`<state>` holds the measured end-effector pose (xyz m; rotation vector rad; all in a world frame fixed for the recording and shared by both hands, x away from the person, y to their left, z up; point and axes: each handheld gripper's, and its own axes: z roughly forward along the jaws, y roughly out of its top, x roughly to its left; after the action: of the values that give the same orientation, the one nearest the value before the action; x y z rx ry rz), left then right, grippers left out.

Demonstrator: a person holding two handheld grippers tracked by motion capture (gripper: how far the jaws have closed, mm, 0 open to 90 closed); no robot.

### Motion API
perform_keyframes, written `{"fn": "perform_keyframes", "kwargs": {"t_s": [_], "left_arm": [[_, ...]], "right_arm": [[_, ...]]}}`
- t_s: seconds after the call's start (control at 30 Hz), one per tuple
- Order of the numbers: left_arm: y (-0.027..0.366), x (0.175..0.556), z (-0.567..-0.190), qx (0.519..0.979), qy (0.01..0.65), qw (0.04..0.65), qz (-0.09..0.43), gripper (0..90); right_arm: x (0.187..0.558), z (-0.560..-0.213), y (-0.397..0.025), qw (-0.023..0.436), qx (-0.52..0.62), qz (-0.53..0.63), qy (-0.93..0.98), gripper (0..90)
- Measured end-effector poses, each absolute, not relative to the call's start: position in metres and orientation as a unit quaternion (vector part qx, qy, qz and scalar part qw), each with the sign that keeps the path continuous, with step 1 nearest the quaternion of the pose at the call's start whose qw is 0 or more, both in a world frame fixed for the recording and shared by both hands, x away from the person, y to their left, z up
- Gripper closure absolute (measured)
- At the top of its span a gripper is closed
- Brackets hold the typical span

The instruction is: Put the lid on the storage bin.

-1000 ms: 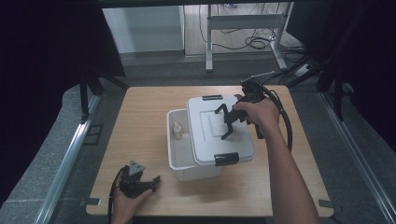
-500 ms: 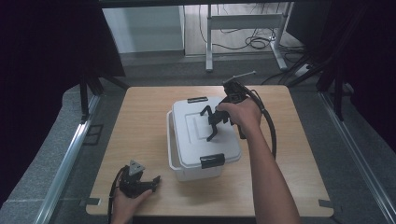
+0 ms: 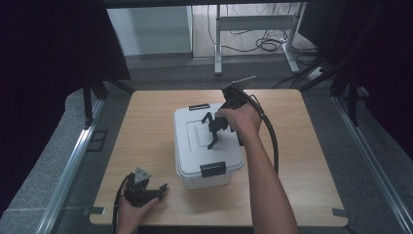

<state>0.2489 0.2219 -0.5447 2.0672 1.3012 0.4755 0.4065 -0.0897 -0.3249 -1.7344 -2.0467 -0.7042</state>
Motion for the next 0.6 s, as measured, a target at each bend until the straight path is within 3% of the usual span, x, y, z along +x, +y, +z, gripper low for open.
{"fn": "perform_keyframes", "kwargs": {"t_s": [0.6], "left_arm": [[0.222,0.249,-0.545,0.787,0.495,0.321,0.181,12.7]], "right_arm": [[0.414,-0.338,-0.080,0.186,-0.639,-0.242,-0.706,84.0]]}}
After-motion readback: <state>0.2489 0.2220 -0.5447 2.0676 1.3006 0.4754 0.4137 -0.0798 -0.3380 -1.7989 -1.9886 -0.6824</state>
